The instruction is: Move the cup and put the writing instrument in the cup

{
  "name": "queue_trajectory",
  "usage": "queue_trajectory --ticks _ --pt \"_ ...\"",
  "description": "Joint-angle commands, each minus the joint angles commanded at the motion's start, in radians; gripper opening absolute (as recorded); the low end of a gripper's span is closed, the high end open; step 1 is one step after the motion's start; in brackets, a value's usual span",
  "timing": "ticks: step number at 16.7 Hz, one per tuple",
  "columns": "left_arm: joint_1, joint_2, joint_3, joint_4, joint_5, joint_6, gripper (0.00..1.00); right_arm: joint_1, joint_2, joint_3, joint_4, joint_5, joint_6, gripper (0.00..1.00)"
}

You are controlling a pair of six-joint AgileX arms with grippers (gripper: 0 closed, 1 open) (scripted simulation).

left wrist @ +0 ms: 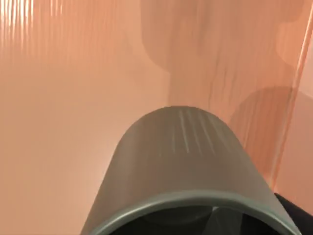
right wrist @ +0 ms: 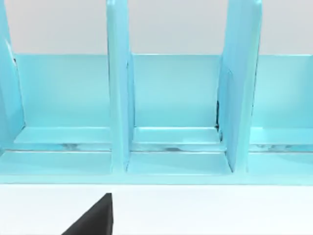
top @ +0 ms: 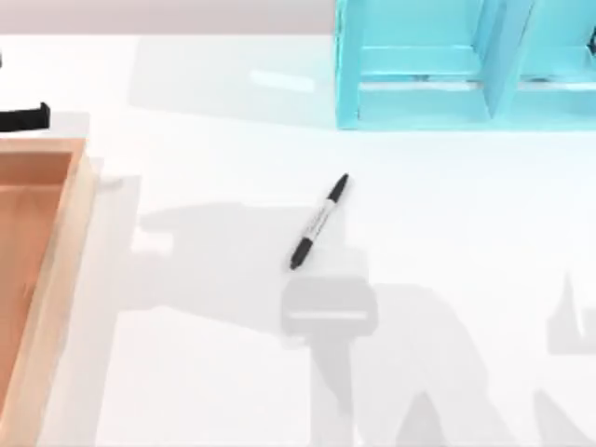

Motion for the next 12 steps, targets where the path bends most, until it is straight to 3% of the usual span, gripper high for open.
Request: queue_trajectory --ticks 6,12 --pt "-0.264 -0.037 0.155 -0.315 0.010 -0.157 0.00 0.000 0.000 0.000 0.000 0.000 0.000 1.00" --pt "-0.303 -0.040 0.166 -0.355 0.013 -0.175 0.00 0.000 0.000 0.000 0.000 0.000 0.000 1.00"
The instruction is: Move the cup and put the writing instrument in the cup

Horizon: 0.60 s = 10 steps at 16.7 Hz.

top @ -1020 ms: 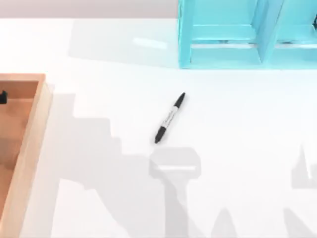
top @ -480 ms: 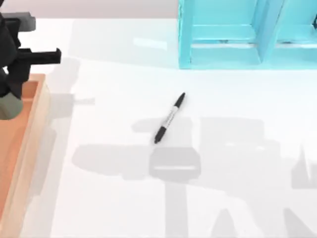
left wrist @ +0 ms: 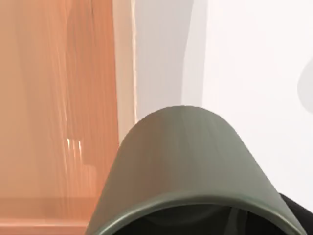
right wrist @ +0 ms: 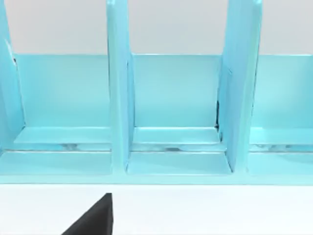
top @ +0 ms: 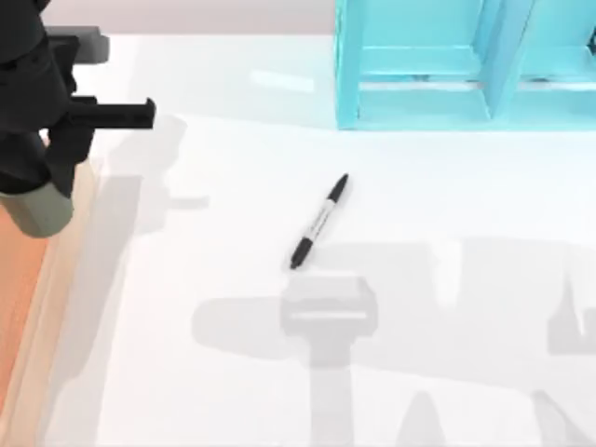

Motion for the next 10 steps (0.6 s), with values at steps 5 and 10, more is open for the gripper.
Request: queue_trajectory --ticks 5,10 --pt "-0.084 0.094 -0.001 0.096 -0.005 -0.089 0.00 0.000 0.000 0.000 0.000 0.000 0.000 1.00" --pt "-0.222 0.234 -0.010 0.257 -0.012 -0.221 0.00 0.000 0.000 0.000 0.000 0.000 0.000 1.00"
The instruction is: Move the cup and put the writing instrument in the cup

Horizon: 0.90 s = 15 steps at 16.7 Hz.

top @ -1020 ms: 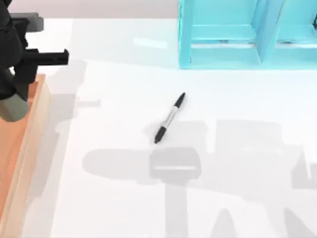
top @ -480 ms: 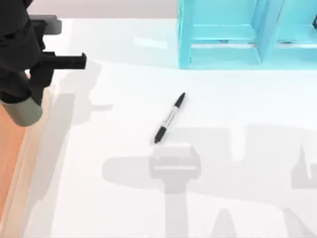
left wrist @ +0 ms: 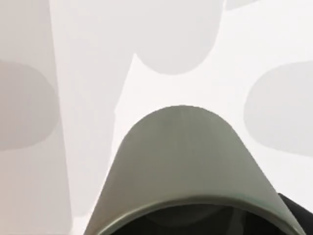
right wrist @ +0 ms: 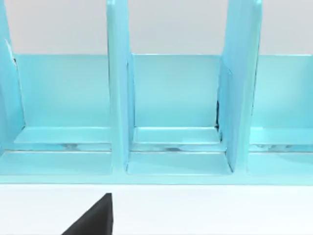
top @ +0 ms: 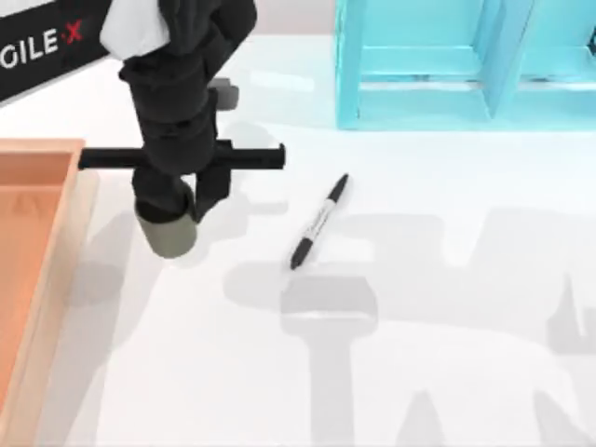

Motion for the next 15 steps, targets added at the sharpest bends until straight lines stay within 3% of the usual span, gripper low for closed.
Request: queue_trajectory --ticks 6,15 --pt "-0.006 0.011 -0.003 0.013 0.001 -0.010 0.00 0.000 0.000 0.000 0.000 0.000 0.000 1.00" --pt "0.005 0.034 -0.145 0.180 -0.001 0.005 0.00 0.000 0.000 0.000 0.000 0.000 0.000 1.00"
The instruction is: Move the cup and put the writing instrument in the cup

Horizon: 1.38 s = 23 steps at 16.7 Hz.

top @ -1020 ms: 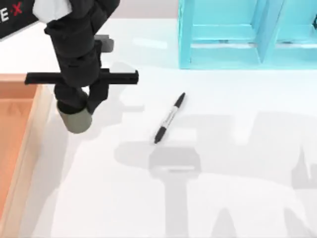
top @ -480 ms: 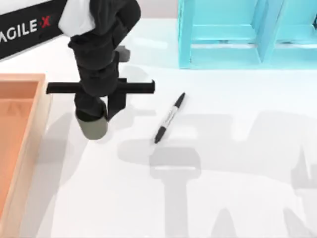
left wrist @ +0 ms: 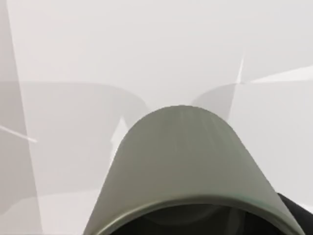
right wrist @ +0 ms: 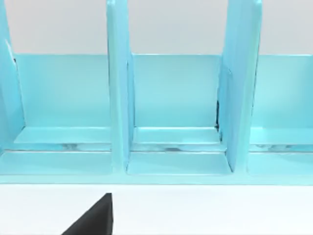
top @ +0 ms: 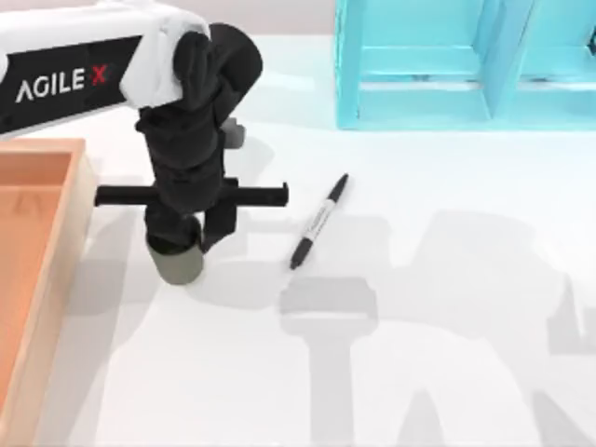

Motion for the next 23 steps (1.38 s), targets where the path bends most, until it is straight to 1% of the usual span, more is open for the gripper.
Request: queue_trajectory --ticks 2,15,16,23 --pt "0.000 0.000 0.000 0.000 0.000 0.000 0.00 0.000 0.000 0.000 0.000 0.000 0.000 1.00" --pt "0.000 0.000 0.000 0.000 0.000 0.000 0.98 0.000 0.000 0.000 0.000 0.000 0.000 1.00" --pt "0.000 0.000 0.000 0.000 0.000 0.000 1.00 0.000 0.000 0.000 0.000 0.000 0.000 1.00" --pt "0.000 0.000 0.000 0.000 0.000 0.000 1.00 0.000 0.000 0.000 0.000 0.000 0.000 1.00"
